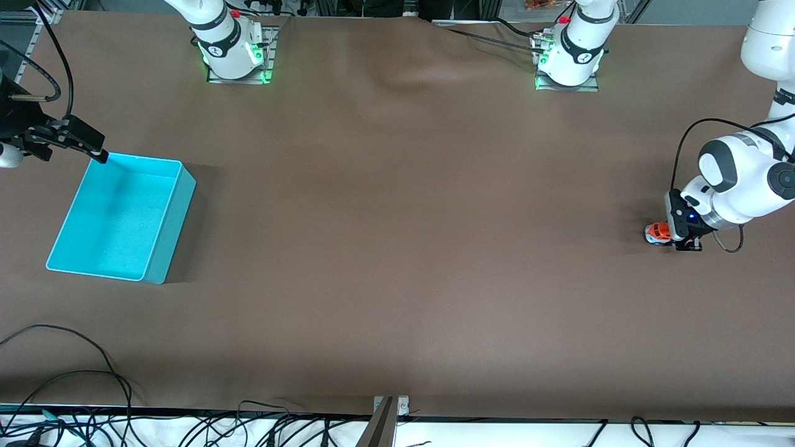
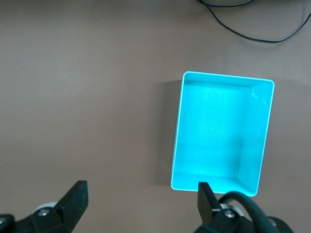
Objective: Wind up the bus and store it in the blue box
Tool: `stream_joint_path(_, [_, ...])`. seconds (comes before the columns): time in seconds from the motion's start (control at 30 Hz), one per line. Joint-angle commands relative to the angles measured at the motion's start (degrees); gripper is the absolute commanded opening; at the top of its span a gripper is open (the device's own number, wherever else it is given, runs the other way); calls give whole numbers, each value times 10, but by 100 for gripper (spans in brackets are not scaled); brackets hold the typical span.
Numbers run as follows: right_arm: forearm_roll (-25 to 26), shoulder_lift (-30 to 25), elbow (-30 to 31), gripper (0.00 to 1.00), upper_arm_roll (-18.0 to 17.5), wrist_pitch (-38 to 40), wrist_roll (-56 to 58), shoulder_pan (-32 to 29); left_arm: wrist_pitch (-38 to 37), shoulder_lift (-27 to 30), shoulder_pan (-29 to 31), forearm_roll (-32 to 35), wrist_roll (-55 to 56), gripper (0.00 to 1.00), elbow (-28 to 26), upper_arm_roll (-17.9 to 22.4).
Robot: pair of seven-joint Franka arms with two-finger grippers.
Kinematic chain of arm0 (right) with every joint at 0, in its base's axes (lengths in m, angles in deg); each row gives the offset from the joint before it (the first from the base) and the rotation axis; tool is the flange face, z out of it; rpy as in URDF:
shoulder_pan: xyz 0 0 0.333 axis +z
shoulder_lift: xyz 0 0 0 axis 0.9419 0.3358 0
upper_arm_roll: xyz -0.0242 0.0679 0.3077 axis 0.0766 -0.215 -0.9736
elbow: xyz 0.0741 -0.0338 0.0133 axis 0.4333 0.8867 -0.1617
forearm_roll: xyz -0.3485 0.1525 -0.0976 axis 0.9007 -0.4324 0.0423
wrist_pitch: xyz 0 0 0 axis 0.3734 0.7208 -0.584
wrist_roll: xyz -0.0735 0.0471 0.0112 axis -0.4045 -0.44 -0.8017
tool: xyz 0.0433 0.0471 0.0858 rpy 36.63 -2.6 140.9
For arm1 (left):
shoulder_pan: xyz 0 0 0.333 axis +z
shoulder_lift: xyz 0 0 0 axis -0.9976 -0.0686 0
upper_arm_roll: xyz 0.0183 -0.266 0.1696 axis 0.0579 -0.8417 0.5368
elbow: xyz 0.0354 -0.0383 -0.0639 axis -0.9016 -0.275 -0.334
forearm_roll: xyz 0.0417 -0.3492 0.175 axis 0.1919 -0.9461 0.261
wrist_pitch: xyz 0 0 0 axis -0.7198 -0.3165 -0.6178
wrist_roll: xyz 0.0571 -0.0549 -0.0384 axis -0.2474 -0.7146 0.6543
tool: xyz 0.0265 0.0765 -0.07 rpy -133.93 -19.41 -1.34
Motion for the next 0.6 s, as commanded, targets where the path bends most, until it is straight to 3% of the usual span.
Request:
stream_joint_path(0.0, [-7, 5, -15, 100, 0, 6, 7, -1, 1, -29, 12, 4, -16, 22, 12, -1])
stream_joint_path(0.43, [-7, 5, -15, 100, 0, 6, 7, -1, 1, -29, 22, 3, -12, 21, 21, -2])
stream_joint_path(0.5, [-7, 5, -15, 100, 1, 6, 7, -1, 1, -29, 22, 4, -14, 28, 21, -2])
stream_joint_path(0.57, [-7, 5, -15, 100, 0, 6, 7, -1, 1, -29, 22, 4, -16, 42, 21, -2])
